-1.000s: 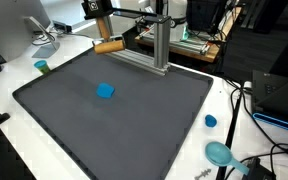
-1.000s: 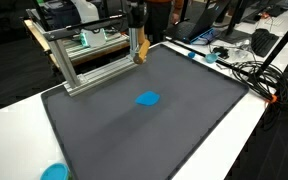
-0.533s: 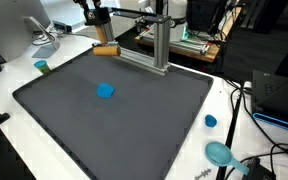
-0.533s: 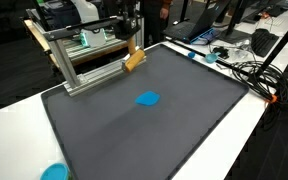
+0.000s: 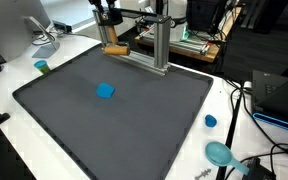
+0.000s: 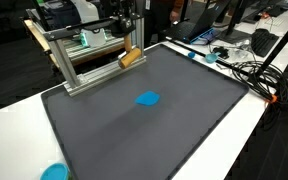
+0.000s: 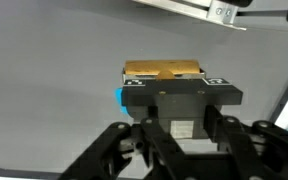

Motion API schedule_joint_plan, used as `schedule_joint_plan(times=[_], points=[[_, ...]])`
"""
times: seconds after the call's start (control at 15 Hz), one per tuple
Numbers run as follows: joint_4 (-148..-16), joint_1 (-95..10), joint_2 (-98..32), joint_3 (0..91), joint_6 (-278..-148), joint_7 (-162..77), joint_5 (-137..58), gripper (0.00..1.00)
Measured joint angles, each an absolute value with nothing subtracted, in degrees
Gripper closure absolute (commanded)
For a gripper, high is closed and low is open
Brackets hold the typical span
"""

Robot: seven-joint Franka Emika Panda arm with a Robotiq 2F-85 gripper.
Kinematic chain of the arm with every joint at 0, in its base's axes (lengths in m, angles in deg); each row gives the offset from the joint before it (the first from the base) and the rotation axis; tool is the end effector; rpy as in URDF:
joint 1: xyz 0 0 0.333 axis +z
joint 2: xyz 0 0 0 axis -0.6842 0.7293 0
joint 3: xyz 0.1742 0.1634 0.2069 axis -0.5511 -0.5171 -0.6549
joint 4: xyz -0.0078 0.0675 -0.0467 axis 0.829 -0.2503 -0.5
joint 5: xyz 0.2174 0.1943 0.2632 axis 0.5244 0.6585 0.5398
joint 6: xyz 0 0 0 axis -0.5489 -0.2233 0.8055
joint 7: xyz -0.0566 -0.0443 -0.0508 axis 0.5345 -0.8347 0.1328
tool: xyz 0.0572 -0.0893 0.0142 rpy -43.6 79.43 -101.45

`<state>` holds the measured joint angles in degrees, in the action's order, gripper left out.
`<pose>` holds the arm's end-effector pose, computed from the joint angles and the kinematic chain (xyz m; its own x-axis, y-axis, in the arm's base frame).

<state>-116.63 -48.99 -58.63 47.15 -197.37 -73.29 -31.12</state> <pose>0.4884 -0.0958 0.4478 0.9764 0.2078 0.0593 0.2123 -0.9735 -0.0846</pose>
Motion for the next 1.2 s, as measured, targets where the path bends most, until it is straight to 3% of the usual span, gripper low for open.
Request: schedule_joint_plan(times=[0.4, 0.47, 0.53, 0.6, 1.2], points=[[-124.67, -46.31, -68.01, 41.44, -198.19, -52.91, -36.40, 0.79], [-125.79, -46.31, -69.40, 40.74, -198.07, -49.70, -37.41, 0.54], [-126.86, -46.31, -70.77, 40.39, -197.85, -47.38, -38.12, 0.54], [-127.77, -46.31, -72.03, 40.29, -197.68, -46.13, -38.46, 0.79], [-129.02, -46.31, -73.59, 41.82, -195.78, -48.13, -38.58, 0.79]])
